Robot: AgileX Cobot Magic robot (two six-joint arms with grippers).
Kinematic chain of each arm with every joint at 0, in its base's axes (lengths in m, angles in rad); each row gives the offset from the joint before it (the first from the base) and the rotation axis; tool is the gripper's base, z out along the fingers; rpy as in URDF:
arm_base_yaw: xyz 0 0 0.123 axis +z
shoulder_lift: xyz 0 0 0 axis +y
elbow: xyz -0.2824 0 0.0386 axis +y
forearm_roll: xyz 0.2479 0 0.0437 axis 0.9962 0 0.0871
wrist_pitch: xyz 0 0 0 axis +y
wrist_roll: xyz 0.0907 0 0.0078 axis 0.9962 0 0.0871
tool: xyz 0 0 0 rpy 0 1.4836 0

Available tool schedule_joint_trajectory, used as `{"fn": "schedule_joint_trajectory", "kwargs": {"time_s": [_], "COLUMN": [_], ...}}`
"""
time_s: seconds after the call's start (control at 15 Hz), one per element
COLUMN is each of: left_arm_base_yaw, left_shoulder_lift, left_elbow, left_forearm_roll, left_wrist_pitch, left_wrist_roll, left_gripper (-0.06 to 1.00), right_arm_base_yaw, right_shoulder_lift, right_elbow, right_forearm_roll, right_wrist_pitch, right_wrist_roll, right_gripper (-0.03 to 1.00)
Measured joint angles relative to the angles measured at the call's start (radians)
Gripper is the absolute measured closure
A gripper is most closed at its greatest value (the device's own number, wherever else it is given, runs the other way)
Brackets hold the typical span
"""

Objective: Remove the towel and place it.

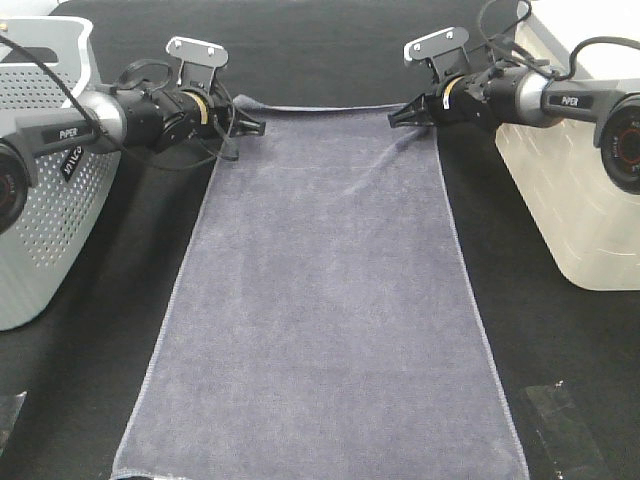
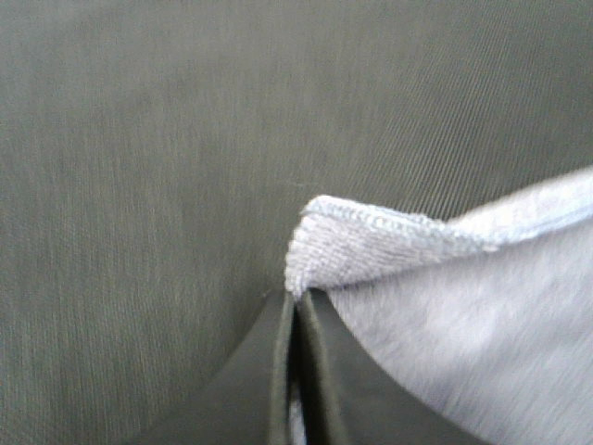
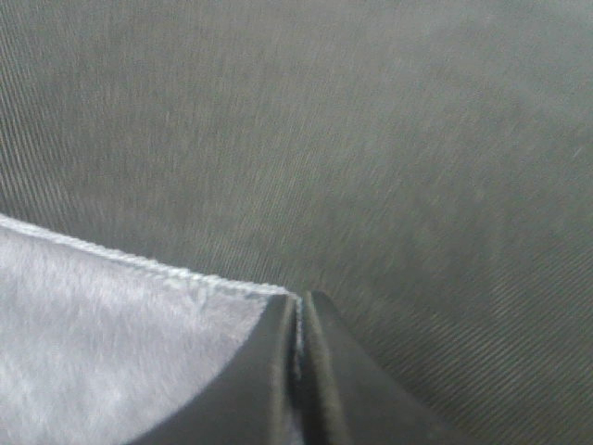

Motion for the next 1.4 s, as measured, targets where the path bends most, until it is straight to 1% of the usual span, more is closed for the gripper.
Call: {"fn": "schedule_joint_trajectory", "kwargs": {"time_s": [0.07,0.13,0.2,0.27,0.33,0.4,0.47,0.53,0.73,0.87,1.07,1.13,1.27,1.33,1.4], "left_arm_base_yaw": [0.000,0.000,0.000,0.000,0.000,0.000,0.001,0.001,0.001,0.002,0.002,0.002,0.002,0.002,-0.001], "left_shoulder_lift": [0.006,0.008,0.008,0.009,0.009,0.009,0.009,0.009,0.006,-0.022,-0.103,-0.119,-0.188,-0.232,-0.279], "left_elbow": [0.000,0.000,0.000,0.000,0.000,0.000,0.000,-0.004,-0.049,-0.077,-0.107,-0.107,-0.108,-0.108,-0.108], "left_forearm_roll": [0.000,0.000,0.000,0.000,0.000,0.000,0.000,0.000,0.000,-0.003,-0.060,-0.068,-0.077,-0.079,-0.083], "left_wrist_pitch": [0.004,0.006,0.006,0.004,-0.009,-0.012,-0.032,-0.043,-0.084,-0.084,-0.071,-0.056,0.027,0.089,0.173], "left_wrist_roll": [0.000,0.000,0.000,0.000,0.000,0.000,0.000,0.000,0.000,0.000,-0.004,-0.004,-0.004,-0.004,-0.004], "left_gripper": [0.84,0.76,0.76,0.65,0.50,0.41,0.36,0.34,0.33,0.33,0.33,0.33,0.33,0.33,0.33], "right_arm_base_yaw": [0.000,0.000,0.000,0.000,0.000,0.000,0.000,0.000,0.000,0.000,0.001,0.002,0.004,0.007,0.015], "right_shoulder_lift": [0.005,0.006,0.006,0.007,0.007,0.007,0.007,0.007,-0.012,-0.055,-0.129,-0.156,-0.212,-0.251,-0.290], "right_elbow": [0.000,0.000,0.000,0.000,0.000,0.000,0.000,0.000,0.000,0.000,0.000,0.000,0.000,0.000,0.000], "right_forearm_roll": [0.000,0.000,0.000,0.000,0.001,0.003,0.011,0.025,0.051,0.054,0.105,0.131,0.180,0.193,0.200], "right_wrist_pitch": [0.000,0.000,0.000,0.000,0.000,0.000,0.000,0.000,0.004,0.010,0.008,0.007,0.013,0.024,0.043], "right_wrist_roll": [0.000,0.000,0.000,0.000,0.000,0.000,0.000,0.000,0.000,0.000,0.001,0.001,0.004,0.004,0.004], "right_gripper": [0.82,0.72,0.72,0.59,0.46,0.35,0.33,0.31,0.31,0.31,0.31,0.31,0.31,0.31,0.31]}}
